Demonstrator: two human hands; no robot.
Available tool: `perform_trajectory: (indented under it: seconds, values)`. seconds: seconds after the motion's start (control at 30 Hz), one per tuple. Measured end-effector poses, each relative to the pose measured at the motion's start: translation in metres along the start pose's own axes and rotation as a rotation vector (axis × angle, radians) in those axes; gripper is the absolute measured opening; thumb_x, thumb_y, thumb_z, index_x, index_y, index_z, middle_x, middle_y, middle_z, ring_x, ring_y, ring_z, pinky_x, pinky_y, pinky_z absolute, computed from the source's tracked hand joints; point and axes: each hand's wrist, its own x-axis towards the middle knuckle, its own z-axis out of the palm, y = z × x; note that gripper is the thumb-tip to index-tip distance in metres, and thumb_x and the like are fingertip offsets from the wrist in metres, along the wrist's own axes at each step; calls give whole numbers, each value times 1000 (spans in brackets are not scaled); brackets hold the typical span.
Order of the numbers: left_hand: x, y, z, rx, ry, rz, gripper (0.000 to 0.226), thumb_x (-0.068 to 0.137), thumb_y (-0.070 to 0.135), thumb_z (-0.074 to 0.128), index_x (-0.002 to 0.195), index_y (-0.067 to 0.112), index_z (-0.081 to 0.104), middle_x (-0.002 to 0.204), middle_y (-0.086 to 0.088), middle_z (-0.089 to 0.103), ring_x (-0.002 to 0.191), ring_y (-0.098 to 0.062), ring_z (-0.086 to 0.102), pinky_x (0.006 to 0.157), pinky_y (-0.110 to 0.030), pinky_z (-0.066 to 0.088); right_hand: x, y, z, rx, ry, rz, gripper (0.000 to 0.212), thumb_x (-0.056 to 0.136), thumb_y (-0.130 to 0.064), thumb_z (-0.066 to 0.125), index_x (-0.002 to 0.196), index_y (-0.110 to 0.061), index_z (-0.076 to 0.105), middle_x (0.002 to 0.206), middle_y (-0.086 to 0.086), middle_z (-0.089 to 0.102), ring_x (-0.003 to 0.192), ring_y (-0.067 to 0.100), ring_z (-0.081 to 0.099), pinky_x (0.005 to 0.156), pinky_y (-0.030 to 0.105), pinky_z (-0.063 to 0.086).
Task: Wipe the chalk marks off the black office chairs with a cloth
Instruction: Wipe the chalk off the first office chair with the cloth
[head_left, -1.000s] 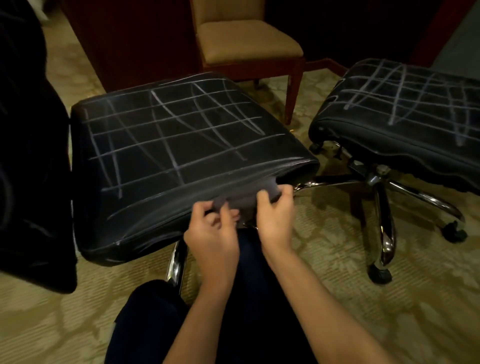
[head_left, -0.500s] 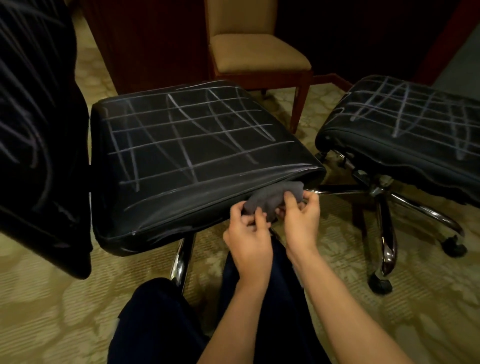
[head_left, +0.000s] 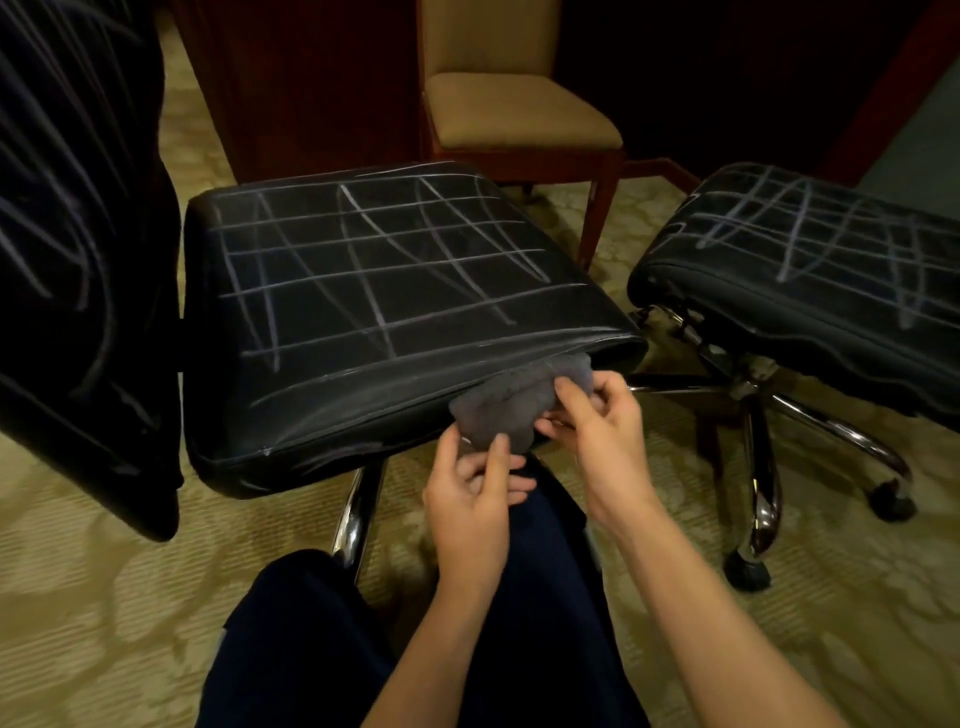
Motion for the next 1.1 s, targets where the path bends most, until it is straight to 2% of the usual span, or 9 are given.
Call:
perform_trajectory:
  seconds: [0.17,0.33,0.43,0.53,0.67,0.77,0.87,0.93,1.1]
  values:
    - [9,9,12,-86,-70,-77,16,101,17,57,117,22,56,77,-12,73,59,-25,70,53,-28,57,-2,-9,-10,-18,-92,-11,5,99,-10,57,95,-9,55,91,13,70,83,20,71,66,25,58]
    - [6,13,11,10,-48,-40,10,100,23,59,110,19,57,63,-6,67,49,-18,63,46,-23,48,1,0,-13,-68,1,-32,11,99,-11,58,105,-3,56,94,10,70,85,17,70,70,28,59]
    - [11,10,19,287,5,85,19,102,34,55,104,15,56,55,1,62,48,-10,59,50,-23,43,12,10,-18,-189,51,-78,10,99,-15,58,105,-7,58,95,6,70,82,12,68,67,24,57]
    - [18,16,34,783,11,229,33,105,46,37,105,15,49,76,-2,69,76,-25,67,63,-34,40,33,15,-23,-412,127,-216,4,101,-23,56,99,-19,55,91,-4,65,79,0,65,65,21,51]
    - [24,26,30,1038,34,298,32,106,43,36,112,15,49,93,-13,71,89,-35,68,67,-38,39,43,28,-6,-574,245,-377,12,102,-24,54,98,-12,52,91,1,63,82,14,62,72,32,51]
    - [28,14,-6,1002,122,398,36,101,45,39,101,12,52,79,-17,70,73,-41,68,62,-45,51,22,52,16,-574,293,-459,12,101,-19,56,100,-7,52,91,8,61,79,20,58,69,23,39]
    - [26,1,-42,889,247,457,32,98,39,50,94,8,56,61,-5,63,53,-32,64,50,-41,51,2,65,28,-535,88,-385,10,102,-26,54,95,-24,47,83,6,64,66,15,65,58,28,52]
    - [24,-2,-44,815,307,441,26,98,36,58,94,10,57,59,3,62,51,-26,63,50,-38,50,4,64,23,-513,25,-365,11,101,-25,56,93,-24,48,79,5,65,60,7,66,54,22,54]
    - [27,1,28,755,283,339,22,95,39,63,94,19,55,73,1,74,69,-26,71,62,-39,54,37,39,-5,-475,299,-360,12,100,-19,58,99,-8,54,75,-4,61,59,-10,62,53,9,48]
